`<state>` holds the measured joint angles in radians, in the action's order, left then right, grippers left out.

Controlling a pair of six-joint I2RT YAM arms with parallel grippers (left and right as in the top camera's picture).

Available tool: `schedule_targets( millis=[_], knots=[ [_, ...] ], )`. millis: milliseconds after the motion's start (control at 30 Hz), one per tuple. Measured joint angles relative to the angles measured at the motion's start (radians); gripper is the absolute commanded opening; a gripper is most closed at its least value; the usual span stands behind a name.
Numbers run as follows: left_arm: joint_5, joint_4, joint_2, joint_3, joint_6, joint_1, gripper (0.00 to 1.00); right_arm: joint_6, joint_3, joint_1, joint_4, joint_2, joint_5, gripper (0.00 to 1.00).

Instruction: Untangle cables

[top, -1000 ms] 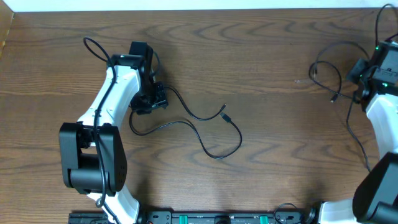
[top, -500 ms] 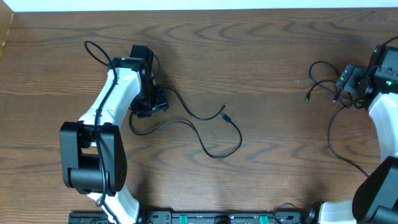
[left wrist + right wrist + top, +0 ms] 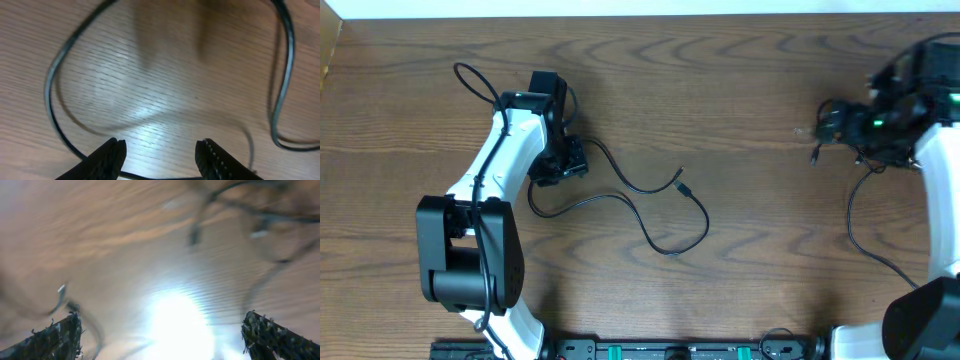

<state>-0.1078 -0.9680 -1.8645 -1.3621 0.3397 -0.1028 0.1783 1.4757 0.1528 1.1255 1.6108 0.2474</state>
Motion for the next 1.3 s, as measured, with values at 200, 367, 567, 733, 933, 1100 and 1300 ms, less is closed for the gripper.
schedule_targets(
  millis=[200, 367, 567, 733, 933, 1100, 1300],
  knots=[
    [0.073, 0.119, 0.0, 0.004, 0.0, 0.0, 0.51, 0.011, -0.013, -0.163, 0.0, 0.0, 0.183, 0.91],
    [0.093, 0.27, 0.0, 0.007, 0.002, 0.0, 0.51, 0.098, -0.082, -0.291, -0.039, 0.0, 0.212, 0.77],
    [0.093, 0.27, 0.0, 0.006, 0.023, 0.001, 0.5, 0.152, -0.212, -0.445, -0.261, 0.0, 0.204, 0.77],
    [0.063, -0.086, 0.022, -0.049, 0.058, 0.034, 0.5, 0.162, -0.275, -0.586, -0.443, 0.001, 0.127, 0.73],
    [-0.036, -0.298, 0.209, -0.076, 0.089, 0.103, 0.49, 0.171, -0.289, -0.719, -0.634, 0.012, -0.04, 0.73],
    [-0.066, -0.367, 0.282, -0.07, 0.144, 0.099, 0.36, 0.141, -0.289, -0.805, -0.825, 0.085, -0.11, 0.74],
    [-0.075, -0.338, 0.273, 0.067, 0.271, 0.099, 0.35, 0.053, -0.291, -0.885, -1.027, 0.239, -0.136, 0.75]
  ],
)
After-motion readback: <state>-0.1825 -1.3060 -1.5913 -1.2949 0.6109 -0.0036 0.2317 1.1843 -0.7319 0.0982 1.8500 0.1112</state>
